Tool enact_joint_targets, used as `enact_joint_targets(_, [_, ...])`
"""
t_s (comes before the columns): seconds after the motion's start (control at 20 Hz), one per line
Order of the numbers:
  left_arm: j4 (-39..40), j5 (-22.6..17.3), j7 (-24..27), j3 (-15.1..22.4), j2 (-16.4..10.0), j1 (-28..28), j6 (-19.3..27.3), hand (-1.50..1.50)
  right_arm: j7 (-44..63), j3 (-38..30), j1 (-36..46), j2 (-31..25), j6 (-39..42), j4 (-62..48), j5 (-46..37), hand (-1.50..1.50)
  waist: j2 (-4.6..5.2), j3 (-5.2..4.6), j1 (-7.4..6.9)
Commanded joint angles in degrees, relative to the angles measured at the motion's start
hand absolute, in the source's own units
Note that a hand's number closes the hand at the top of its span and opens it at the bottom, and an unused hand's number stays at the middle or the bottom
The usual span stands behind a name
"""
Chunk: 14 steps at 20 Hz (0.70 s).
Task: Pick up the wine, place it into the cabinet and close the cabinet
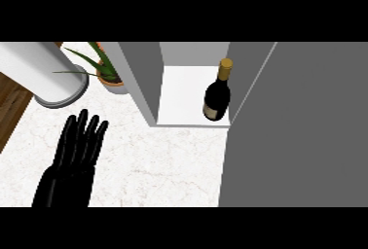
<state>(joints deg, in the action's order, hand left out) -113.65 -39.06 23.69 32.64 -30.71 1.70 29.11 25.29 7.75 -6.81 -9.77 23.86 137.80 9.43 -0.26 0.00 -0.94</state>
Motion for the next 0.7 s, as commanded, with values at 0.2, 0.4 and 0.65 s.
enact_joint_targets(0.2, [-8.0,-2.3,3.3,-8.5,-6.3,13.9,-4.0,-1.50,7.3,11.7,-3.6,1.7,0.7,4.1,3.7,1.50,0.01,-0.03,0.05])
enact_joint_targets(0.4, [-7.6,-6.1,7.1,-14.8,-8.0,20.1,-10.9,-1.50,14.6,21.4,1.9,6.8,-5.6,6.0,-1.5,1.50,0.01,-0.15,-0.39])
enact_joint_targets(0.65, [-9.7,-11.5,6.3,-23.9,-11.2,26.7,-17.7,-1.50,14.4,33.3,1.2,9.6,-9.8,5.6,-11.7,1.50,-0.17,-0.10,0.24])
